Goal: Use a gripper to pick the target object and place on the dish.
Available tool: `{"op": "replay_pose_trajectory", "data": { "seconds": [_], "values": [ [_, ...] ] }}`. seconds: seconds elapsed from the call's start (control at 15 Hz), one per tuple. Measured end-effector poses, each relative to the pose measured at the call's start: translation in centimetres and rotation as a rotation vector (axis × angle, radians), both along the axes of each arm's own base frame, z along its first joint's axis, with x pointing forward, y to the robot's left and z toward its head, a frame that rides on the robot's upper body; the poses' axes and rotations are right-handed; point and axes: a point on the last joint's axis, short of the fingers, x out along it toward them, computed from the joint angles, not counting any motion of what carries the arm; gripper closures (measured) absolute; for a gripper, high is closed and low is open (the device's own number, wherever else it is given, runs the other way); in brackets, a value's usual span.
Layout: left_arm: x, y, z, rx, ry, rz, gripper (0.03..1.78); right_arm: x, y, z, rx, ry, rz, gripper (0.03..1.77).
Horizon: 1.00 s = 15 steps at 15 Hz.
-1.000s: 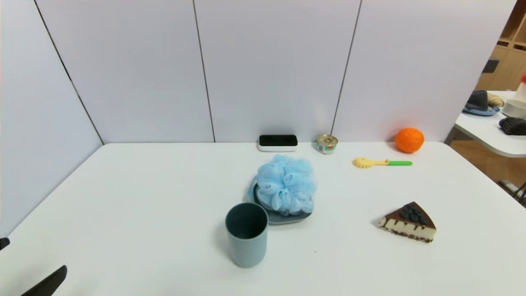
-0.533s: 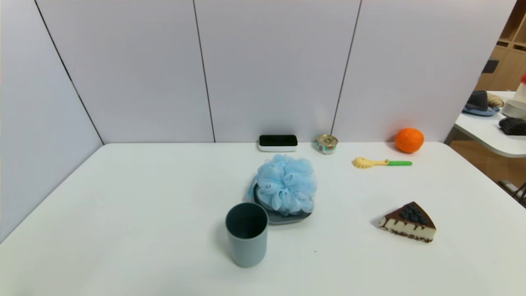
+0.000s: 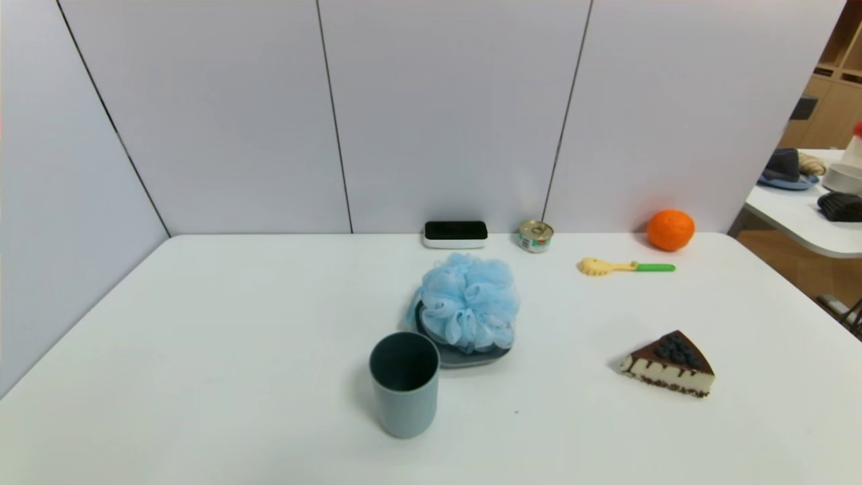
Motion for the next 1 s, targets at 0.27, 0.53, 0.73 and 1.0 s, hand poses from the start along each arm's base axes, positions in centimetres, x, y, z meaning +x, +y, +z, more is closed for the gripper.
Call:
{"op": "replay_pose_trajectory", "data": {
  "seconds": [0.27,0.53,0.73,1.0],
  "values": [
    [-0.03,0.01,-0.08,-0.016,-0.001,0.003,0.12,0.00,0.00,0.00,0.000,0.000,0.000,0.09],
    [-0.04,0.09,-0.11,-0.169,0.003,0.040,0.12,0.00,0.00,0.00,0.000,0.000,-0.001,0.09],
    [-0.04,0.12,-0.10,-0.189,0.001,0.052,0.12,0.00,0.00,0.00,0.000,0.000,0.000,0.09],
    [-0.04,0.12,-0.10,-0.190,0.001,0.052,0.12,0.00,0.00,0.00,0.000,0.000,0.000,0.09]
  ]
}}
